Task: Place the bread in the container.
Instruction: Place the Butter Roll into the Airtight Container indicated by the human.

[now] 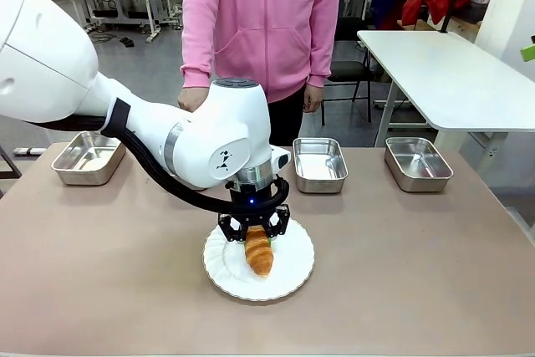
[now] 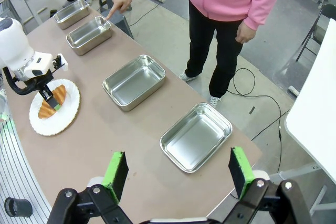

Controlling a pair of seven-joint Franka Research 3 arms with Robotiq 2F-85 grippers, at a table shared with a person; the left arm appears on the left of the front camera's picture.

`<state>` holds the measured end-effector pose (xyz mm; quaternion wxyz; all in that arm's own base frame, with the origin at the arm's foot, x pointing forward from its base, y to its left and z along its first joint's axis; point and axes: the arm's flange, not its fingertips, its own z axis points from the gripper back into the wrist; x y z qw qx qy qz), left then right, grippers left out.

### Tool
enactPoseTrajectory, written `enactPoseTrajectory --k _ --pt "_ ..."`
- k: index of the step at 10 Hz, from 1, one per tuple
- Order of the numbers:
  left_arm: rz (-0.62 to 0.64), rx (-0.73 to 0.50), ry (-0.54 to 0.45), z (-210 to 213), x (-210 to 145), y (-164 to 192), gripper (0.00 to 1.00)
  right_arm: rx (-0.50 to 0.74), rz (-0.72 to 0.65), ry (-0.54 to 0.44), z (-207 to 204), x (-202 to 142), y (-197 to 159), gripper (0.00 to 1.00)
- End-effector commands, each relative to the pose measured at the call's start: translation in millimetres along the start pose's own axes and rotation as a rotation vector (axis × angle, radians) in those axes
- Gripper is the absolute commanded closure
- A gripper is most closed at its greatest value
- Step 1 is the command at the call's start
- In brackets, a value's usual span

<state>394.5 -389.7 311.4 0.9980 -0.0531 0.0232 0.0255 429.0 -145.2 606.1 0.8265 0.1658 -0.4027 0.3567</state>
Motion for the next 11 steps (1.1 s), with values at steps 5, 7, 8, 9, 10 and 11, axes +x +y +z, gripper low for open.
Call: enactPoseTrajectory --k 5,7,8,9,10,11 --pt "-0.09 0.081 -0.143 116 54 60 0.57 -0.001 0.003 -0.005 0 1 0 0.0" --pt "-0.216 -0.015 -0.08 144 100 101 0.57 -0.001 0.003 -0.005 0 1 0 0.0" --pt "-0.277 -0.04 -0.095 153 119 118 0.57 -0.001 0.003 -0.005 0 1 0 0.0" --pt "-0.295 -0.038 -0.104 158 140 135 0.57 -0.001 0.003 -0.005 0 1 0 0.0" --pt "-0.326 -0.029 -0.096 156 159 146 0.57 -0.001 0.003 -0.005 0 1 0 0.0" --pt "-0.353 -0.042 -0.075 149 179 154 0.57 -0.001 0.003 -0.005 0 1 0 0.0"
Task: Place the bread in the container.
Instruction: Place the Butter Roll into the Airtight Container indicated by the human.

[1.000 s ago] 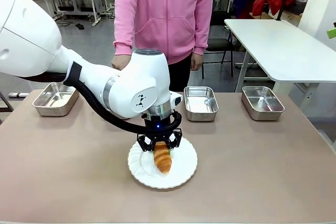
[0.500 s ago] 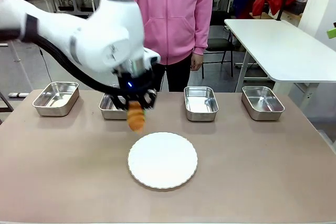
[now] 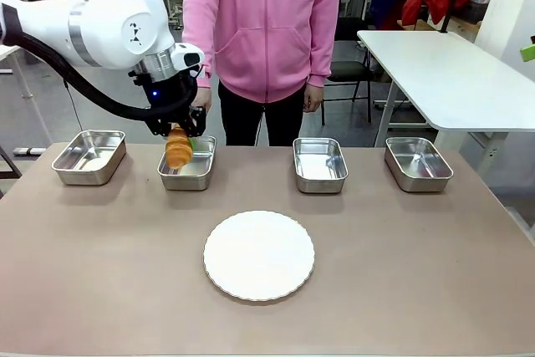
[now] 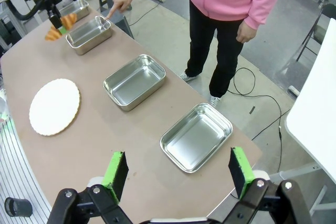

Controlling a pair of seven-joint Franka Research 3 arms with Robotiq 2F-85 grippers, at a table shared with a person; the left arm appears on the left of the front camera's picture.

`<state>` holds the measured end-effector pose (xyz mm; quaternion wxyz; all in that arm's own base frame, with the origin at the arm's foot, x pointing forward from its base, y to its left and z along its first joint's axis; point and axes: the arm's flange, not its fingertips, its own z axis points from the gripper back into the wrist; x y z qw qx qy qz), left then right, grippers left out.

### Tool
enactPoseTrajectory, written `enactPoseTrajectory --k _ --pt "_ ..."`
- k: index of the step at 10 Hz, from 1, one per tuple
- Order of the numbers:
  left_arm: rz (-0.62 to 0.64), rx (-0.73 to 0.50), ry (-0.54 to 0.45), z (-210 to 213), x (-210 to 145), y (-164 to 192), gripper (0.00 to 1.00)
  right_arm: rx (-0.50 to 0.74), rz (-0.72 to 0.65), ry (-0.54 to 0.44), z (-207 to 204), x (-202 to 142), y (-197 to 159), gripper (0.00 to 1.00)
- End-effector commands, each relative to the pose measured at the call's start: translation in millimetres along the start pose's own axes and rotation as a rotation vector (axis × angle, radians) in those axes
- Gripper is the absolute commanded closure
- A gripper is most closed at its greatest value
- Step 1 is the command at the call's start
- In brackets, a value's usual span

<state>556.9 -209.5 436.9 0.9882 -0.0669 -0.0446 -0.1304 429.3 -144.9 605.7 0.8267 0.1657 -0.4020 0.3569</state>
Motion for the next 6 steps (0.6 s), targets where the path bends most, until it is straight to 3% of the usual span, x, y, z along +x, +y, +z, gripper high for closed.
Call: enactPoseTrajectory --k 1,4,6 --pt "-0.023 -0.018 0.051 -9 27 13 0.57 -0.002 0.003 -0.006 1 1 0 0.0" --pt "-0.041 -0.036 0.058 -31 50 29 0.57 -0.002 0.003 -0.006 1 1 0 0.0" --pt "-0.045 -0.002 -0.002 -40 61 34 0.57 -0.002 0.003 -0.006 1 1 0 0.0"
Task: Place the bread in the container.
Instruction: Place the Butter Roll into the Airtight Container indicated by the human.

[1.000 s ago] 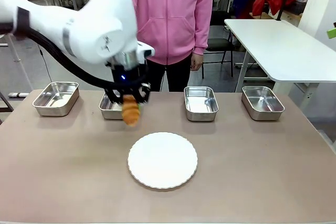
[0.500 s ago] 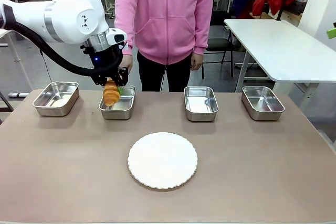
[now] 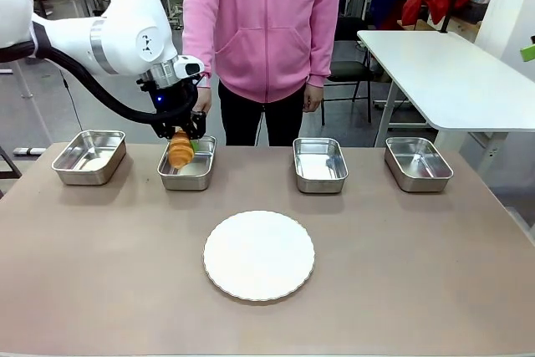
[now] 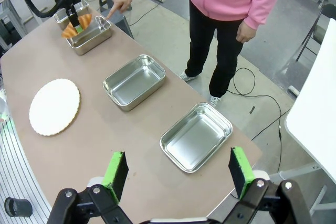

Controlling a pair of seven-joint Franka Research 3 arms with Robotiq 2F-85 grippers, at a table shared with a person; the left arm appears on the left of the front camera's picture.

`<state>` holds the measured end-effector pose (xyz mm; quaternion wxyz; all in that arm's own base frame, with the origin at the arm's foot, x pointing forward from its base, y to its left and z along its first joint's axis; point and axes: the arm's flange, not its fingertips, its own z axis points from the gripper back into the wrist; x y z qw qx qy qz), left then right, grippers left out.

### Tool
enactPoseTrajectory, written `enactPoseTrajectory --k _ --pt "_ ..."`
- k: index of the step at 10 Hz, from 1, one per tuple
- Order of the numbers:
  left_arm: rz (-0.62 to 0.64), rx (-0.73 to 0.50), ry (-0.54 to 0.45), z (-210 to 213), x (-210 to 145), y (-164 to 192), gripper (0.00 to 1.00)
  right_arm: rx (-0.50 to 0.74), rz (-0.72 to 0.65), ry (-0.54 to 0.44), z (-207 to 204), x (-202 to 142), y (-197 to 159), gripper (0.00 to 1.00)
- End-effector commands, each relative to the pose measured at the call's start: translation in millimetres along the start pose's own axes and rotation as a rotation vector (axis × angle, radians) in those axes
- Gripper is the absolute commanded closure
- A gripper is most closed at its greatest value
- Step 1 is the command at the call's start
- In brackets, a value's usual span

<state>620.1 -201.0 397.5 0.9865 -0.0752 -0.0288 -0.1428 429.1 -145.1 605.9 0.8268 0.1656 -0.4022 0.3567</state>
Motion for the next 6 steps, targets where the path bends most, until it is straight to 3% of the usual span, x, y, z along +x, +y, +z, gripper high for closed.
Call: enactPoseTrajectory --k 1,6 --pt "0.006 -0.007 0.013 2 -6 -1 0.57 -0.001 0.003 -0.006 1 1 0 0.0" --pt "0.001 -0.012 -0.038 -10 17 20 0.57 -0.001 0.003 -0.006 1 1 0 0.0"
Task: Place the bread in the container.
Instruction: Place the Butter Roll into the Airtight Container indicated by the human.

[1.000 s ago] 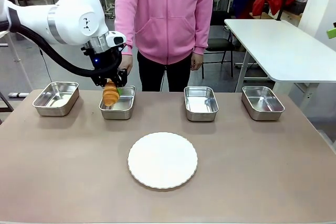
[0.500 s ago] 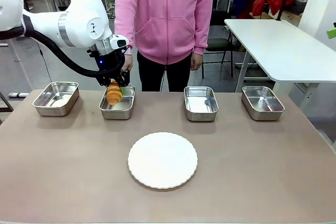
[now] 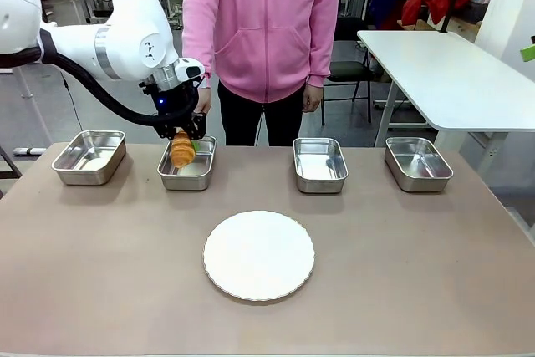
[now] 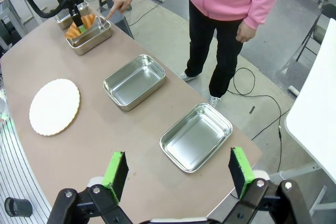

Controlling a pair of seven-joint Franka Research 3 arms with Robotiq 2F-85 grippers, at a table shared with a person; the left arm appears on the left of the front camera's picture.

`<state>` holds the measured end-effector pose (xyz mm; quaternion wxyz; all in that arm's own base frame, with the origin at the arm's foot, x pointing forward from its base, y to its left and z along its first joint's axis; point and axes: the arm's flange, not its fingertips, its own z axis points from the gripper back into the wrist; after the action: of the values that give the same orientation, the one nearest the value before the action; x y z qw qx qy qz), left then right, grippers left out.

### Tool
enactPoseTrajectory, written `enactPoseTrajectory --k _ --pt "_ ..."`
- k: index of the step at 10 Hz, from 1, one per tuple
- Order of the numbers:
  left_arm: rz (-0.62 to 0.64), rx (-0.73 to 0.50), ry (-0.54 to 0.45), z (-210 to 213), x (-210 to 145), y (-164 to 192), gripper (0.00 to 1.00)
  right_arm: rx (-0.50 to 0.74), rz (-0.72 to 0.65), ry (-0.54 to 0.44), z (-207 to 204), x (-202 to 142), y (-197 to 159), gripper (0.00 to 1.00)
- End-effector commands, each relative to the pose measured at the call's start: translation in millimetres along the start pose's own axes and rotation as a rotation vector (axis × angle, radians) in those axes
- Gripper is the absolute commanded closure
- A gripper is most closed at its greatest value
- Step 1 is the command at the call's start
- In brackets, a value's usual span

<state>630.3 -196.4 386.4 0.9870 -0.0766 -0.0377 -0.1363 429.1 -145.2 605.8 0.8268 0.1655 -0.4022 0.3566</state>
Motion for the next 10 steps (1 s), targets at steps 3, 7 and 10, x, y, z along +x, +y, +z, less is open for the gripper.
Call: enactPoseTrajectory --k 3,7,10 --pt "-0.04 -0.063 -0.001 -8 19 20 0.57 -0.001 0.004 -0.006 1 2 0 0.0" --pt "-0.005 -0.033 0.005 -18 25 16 0.0 -0.001 0.004 -0.006 1 2 0 0.0" --pt "-0.018 -0.046 0.004 -19 27 12 0.0 -0.001 0.004 -0.006 1 2 0 0.0"
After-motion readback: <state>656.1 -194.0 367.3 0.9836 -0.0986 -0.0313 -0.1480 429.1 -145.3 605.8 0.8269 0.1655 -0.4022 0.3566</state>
